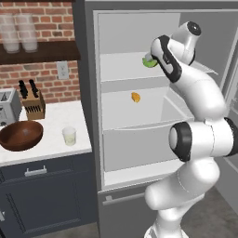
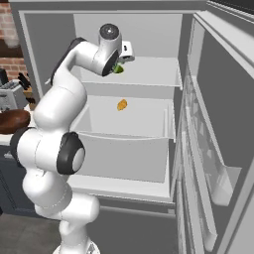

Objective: Grab a lemon wedge from the fridge and one ice cube from the ice bowl, and put them in the glass of lemonade.

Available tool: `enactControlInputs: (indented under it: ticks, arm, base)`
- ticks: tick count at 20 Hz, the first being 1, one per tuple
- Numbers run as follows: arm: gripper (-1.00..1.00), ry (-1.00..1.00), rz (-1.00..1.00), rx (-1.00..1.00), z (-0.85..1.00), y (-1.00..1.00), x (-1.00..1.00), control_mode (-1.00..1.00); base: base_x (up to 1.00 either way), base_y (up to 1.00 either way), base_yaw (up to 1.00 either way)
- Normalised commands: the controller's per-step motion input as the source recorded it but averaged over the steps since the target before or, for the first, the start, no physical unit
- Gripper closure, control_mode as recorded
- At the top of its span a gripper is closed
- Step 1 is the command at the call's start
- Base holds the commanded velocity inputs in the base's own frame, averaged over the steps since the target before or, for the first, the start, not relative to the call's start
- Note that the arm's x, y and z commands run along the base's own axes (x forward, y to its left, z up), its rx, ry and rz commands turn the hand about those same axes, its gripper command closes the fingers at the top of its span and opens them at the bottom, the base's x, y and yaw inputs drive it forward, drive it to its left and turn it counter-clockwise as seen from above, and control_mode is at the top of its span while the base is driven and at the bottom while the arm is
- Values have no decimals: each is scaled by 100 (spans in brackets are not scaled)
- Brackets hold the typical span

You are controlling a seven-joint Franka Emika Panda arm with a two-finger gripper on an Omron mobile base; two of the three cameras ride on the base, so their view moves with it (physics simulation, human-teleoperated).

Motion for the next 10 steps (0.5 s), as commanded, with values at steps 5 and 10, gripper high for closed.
enactControlInputs:
  ticks: [5, 10]
  arm:
    - [-100, 0, 2, 0, -7, 0, 28, -100]
    - [-100, 3, 1, 0, -7, 0, 33, -100]
  base:
    - [0, 0, 0]
    - [0, 0, 0]
